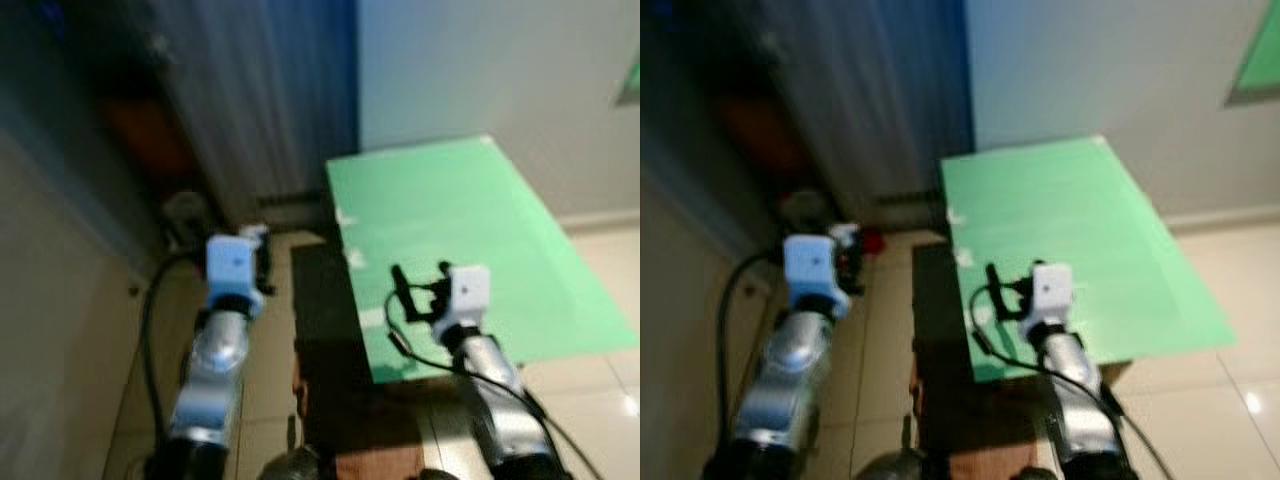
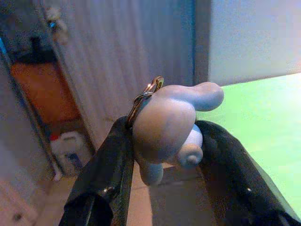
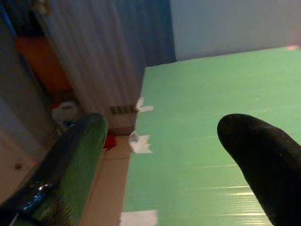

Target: Hang keys on a hook

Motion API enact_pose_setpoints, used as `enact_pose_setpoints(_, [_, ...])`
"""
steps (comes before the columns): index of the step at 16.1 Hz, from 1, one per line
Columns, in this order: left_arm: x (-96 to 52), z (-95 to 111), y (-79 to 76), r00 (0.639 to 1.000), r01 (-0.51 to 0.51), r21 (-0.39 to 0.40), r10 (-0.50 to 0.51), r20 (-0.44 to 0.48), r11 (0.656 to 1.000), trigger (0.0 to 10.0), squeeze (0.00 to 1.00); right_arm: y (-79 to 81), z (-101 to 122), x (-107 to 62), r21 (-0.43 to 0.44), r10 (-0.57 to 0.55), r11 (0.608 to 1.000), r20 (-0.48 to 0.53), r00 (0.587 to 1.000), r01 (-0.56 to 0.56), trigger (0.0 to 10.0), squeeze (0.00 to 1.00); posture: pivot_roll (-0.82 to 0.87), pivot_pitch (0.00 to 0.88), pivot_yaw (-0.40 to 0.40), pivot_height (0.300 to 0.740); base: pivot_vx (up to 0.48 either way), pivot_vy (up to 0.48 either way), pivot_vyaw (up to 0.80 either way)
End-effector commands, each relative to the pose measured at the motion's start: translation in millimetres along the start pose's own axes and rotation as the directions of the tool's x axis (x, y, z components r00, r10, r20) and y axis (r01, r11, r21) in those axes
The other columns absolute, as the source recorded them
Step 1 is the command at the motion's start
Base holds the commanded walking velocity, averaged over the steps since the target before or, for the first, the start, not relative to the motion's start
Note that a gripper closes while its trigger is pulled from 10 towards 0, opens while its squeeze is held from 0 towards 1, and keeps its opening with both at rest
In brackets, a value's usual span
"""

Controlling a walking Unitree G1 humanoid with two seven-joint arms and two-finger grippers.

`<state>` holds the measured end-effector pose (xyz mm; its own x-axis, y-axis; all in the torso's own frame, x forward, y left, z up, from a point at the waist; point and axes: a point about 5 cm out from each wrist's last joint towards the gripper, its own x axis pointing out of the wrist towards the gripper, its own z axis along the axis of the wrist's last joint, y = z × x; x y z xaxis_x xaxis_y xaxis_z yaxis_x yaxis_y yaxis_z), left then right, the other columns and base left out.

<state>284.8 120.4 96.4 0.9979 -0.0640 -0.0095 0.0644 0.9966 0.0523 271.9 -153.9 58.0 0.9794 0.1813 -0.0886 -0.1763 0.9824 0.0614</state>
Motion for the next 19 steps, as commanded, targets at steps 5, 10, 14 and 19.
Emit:
enact_pose_setpoints(5, [-2.0,0.5,5.2,1.0,-0.013,0.025,0.013,0.006,1.0,0.0,0.0,5.1,-3.9,-0.4,0.029,0.01,1.0,-0.024,1.0,-0.01,10.0,0.0,-0.16,0.083,0.122,0.74,0.0,-0.192,0.0])
enact_pose_setpoints(10, [-1.1,-0.4,10.3,0.999,-0.047,0.037,0.047,0.003,0.998,0.0,0.0,6.8,-5.0,-1.4,0.033,0.005,0.999,-0.031,1.0,-0.004,10.0,0.0,-0.17,0.088,0.131,0.74,0.0,-0.477,0.0])
enact_pose_setpoints(14, [1.8,0.0,15.2,0.998,-0.064,0.045,0.064,0.013,0.997,0.0,0.0,7.2,3.3,0.1,0.025,-0.008,1.0,0.03,1.0,0.008,10.0,0.0,-0.17,0.081,0.13,0.74,0.0,-0.457,0.0])
enact_pose_setpoints(19, [7.0,-1.5,10.1,0.999,-0.049,0.074,0.049,-0.005,0.996,0.0,0.0,7.6,3.7,4.5,0.026,-0.017,1.0,0.022,1.0,0.016,10.0,0.0,-0.16,0.095,0.131,0.74,0.052,-0.332,0.0])
